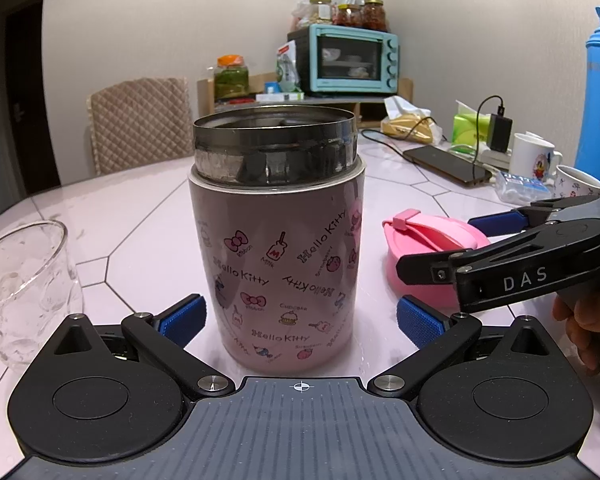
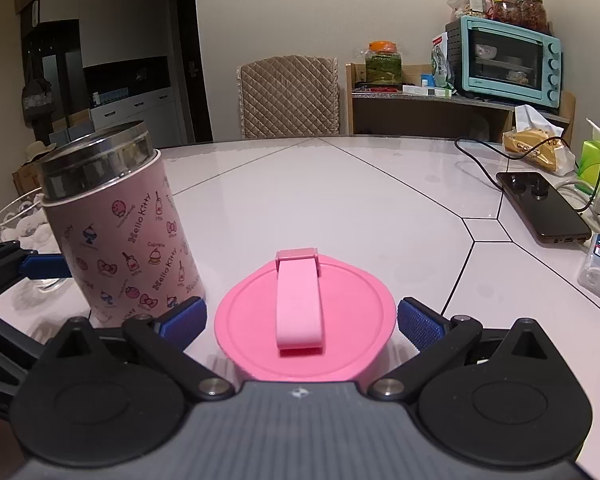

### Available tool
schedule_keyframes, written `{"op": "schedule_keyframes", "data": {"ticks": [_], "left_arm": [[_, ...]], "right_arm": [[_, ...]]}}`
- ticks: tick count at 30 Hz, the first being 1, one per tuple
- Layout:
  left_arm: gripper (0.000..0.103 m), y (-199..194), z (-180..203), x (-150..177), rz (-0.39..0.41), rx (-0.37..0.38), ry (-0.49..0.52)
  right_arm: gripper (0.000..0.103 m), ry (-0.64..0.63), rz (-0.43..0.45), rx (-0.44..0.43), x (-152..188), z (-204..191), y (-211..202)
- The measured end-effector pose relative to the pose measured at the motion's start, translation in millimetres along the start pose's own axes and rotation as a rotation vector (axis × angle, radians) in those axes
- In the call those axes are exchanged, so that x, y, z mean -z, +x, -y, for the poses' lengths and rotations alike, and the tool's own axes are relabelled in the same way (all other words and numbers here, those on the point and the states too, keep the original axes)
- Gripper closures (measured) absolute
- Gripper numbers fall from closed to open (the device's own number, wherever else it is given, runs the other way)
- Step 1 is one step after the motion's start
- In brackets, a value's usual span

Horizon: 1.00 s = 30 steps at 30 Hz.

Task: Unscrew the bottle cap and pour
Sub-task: 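Open the right gripper and release the pink lid on the table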

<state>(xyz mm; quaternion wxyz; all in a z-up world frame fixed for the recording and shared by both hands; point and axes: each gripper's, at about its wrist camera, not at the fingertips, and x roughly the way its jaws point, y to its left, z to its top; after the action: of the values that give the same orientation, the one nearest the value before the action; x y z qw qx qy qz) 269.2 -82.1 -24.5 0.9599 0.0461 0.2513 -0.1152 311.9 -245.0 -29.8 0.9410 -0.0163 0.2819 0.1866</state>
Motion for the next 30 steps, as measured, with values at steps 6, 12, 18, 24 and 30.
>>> {"op": "schedule_keyframes", "data": {"ticks": [6,12,18,24,30], "left_arm": [[0.000,-2.9,0.5,1.4,-0.003,-0.003,-0.003],[0.000,-7.2,0.7,1.6,0.000,-0.017,-0.014],[0.000,-10.6,1.6,2.7,-0.004,-0.029,-0.010],[0.000,-13.7,1.9,2.5,0.000,-0.027,-0.014],[0.000,-16.9,2.6,3.5,0.001,-0.030,-0.020]], "right_arm": [[0.000,0.003,0.012,-0.001,-1.4,-1.0,-5.5],[0.000,0.007,0.028,-0.001,-2.6,-1.5,-12.5],[0.000,0.010,0.042,-0.004,-4.0,-2.5,-19.9],[0.000,0.021,0.053,-0.007,-4.7,-2.3,-27.1],[0.000,0.040,0.061,0.000,-4.2,0.4,-37.5]]}}
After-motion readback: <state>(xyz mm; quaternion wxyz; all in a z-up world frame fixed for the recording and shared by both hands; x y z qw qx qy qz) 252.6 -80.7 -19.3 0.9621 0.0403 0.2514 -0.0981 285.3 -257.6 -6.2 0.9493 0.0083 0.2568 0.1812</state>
